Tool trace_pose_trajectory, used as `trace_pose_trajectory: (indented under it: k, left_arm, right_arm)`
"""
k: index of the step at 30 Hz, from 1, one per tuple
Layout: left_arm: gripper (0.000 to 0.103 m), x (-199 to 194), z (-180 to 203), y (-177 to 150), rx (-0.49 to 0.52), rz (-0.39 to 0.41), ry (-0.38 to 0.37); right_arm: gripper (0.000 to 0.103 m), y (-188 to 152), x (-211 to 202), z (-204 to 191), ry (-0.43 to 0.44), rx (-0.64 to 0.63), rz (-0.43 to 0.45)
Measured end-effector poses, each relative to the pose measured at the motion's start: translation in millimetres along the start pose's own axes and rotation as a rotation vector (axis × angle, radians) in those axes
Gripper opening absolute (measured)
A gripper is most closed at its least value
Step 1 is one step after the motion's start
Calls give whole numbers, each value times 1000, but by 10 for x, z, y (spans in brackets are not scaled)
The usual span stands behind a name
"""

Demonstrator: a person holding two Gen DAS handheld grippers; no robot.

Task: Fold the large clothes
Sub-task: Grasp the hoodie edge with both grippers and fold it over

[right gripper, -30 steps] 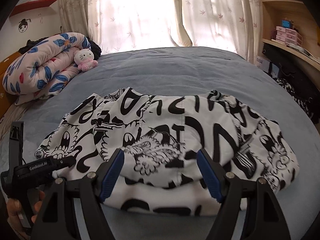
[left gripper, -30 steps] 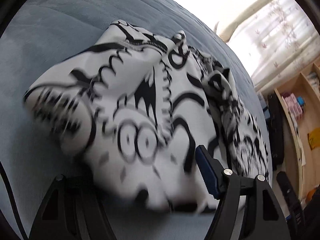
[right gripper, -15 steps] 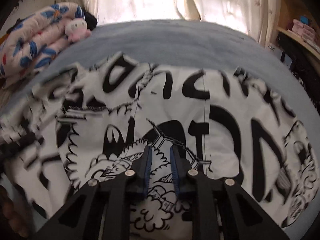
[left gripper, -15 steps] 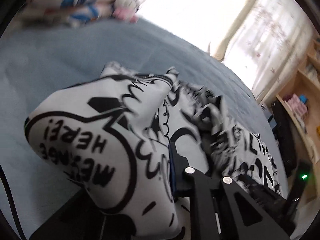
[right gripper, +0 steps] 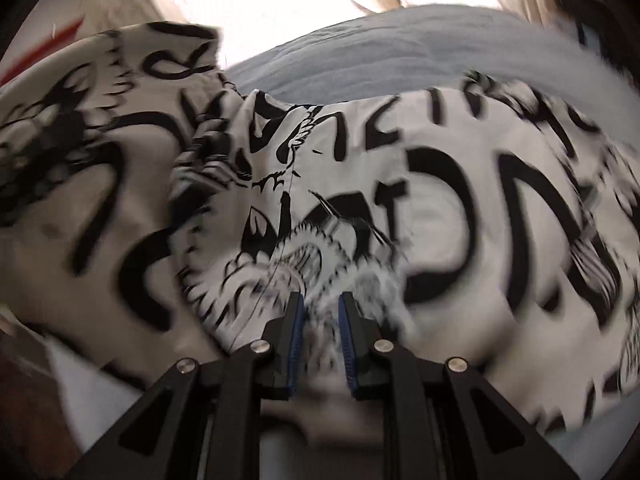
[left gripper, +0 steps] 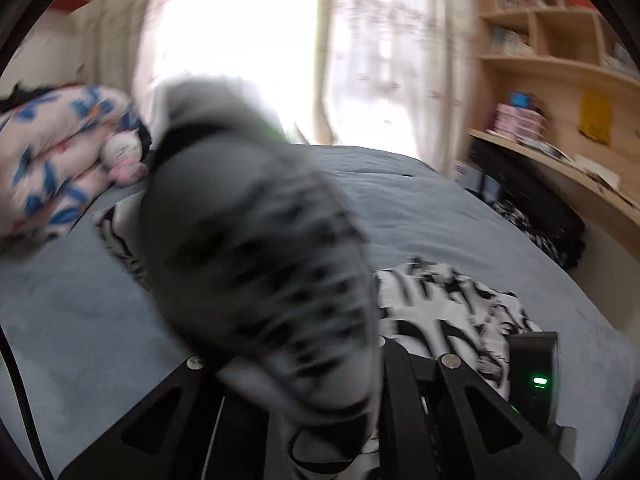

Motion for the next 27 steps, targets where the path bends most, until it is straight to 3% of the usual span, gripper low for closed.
trace_pose_trajectory:
  k: [2, 5, 9, 11, 13, 15, 18, 24, 27]
  left_arm:
    - [8, 81, 317, 56, 47, -7, -19]
    - [8, 263, 747, 68, 121, -29, -43]
    - [9, 597, 1294, -130, 232, -91, -86]
    - [9, 847, 1533, -331, 291, -171, -129]
    - [11, 1174, 1701, -595, 332, -304, -136]
    - [11, 1351, 1754, -764, 371, -354, -110]
    - [13, 1295, 1771, -777, 404, -312, -94]
    - [23, 1124, 1602, -691, 346, -366, -159]
    - [42, 1056, 1484, -635, 319, -385, -185]
  right_arm:
    - [16, -79, -310, 216, -55, 34, 53]
    - [16, -205, -703, 570, -215, 85, 128]
    - [16, -389, -1042, 1090, -285, 196, 166]
    - [16, -464, -1110, 1258, -312, 237, 162]
    - [16, -523, -1118, 1394, -333, 266, 145]
    - [16, -533, -1071, 1457, -330, 284, 127]
    - [16, -578, -1075, 1490, -319, 286, 120]
    - [19, -505, -1110, 1559, -266, 282, 129]
    - [19, -444, -1152, 1535, -232, 283, 145]
Point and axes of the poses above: each gripper's, at about its wrist camera, not at the fingertips, and x roughly the way its jaws point, z to its right, y to its top, the point moved 1 cm from there along x, roughly the way its jaws point, and after that the axes turned 5 degrees about -z, right-handed, at the moved point
